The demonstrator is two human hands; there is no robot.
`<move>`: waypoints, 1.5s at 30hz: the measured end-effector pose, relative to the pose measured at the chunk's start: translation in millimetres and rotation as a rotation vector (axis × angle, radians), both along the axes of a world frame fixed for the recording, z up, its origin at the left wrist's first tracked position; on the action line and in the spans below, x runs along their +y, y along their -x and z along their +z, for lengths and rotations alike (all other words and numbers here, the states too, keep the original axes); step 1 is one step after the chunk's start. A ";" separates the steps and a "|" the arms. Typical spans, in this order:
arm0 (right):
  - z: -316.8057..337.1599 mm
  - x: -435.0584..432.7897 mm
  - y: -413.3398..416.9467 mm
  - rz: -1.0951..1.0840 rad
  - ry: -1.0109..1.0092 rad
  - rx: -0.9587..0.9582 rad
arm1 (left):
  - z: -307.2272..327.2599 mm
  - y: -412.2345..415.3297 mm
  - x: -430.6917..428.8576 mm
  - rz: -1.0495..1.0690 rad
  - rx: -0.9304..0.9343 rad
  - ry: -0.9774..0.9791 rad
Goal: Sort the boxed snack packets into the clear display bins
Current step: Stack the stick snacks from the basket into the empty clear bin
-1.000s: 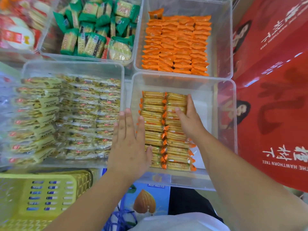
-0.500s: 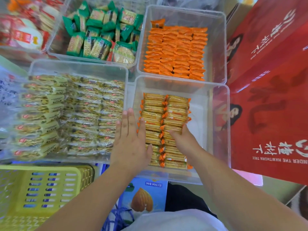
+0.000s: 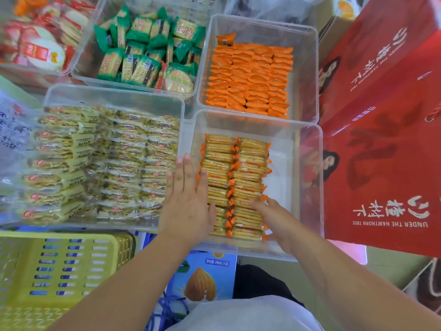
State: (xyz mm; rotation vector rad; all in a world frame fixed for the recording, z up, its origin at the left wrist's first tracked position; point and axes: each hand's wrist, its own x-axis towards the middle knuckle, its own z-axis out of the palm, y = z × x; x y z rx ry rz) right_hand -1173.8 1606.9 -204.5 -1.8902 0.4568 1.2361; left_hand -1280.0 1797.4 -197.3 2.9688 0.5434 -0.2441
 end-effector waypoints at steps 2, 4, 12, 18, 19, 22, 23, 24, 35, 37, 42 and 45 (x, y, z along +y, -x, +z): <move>1.7 1.3 4.4 0.003 -0.062 0.035 | 0.1 -0.3 -0.2 0.003 0.003 0.003; 3.0 2.0 3.8 0.032 -0.061 0.036 | 0.6 -1.0 -0.3 0.004 -0.001 0.010; -11.8 13.7 -46.1 0.008 0.096 -0.385 | 0.3 -1.2 -0.3 0.004 -0.005 -0.001; -27.1 35.9 -72.9 -0.037 0.015 -0.489 | 0.6 -0.2 -0.5 0.008 -0.004 0.017; -30.3 39.1 -75.2 -0.028 0.057 -0.528 | 0.8 -0.1 -0.4 0.006 -0.006 0.022; -33.8 48.7 -80.8 0.010 0.147 -0.550 | 1.8 -0.2 -0.6 0.004 -0.020 0.029; -33.9 51.8 -82.3 0.035 0.173 -0.547 | 2.2 0.0 -0.6 0.002 -0.021 0.029; -34.4 54.5 -83.3 0.055 0.192 -0.546 | 2.4 0.0 -0.7 0.000 -0.019 0.028; -47.9 62.6 -80.5 0.287 0.345 -0.736 | 0.6 0.7 0.0 -0.006 -0.009 0.023; -49.9 58.0 -77.8 0.432 0.372 -0.810 | 0.6 0.8 0.0 -0.006 -0.008 0.025; -55.0 50.4 -66.0 0.839 0.525 -0.892 | -0.3 0.9 -0.8 -0.002 -0.010 0.033; -53.9 60.2 -65.2 0.977 0.549 -0.964 | -0.7 1.0 -0.6 -0.005 -0.012 0.032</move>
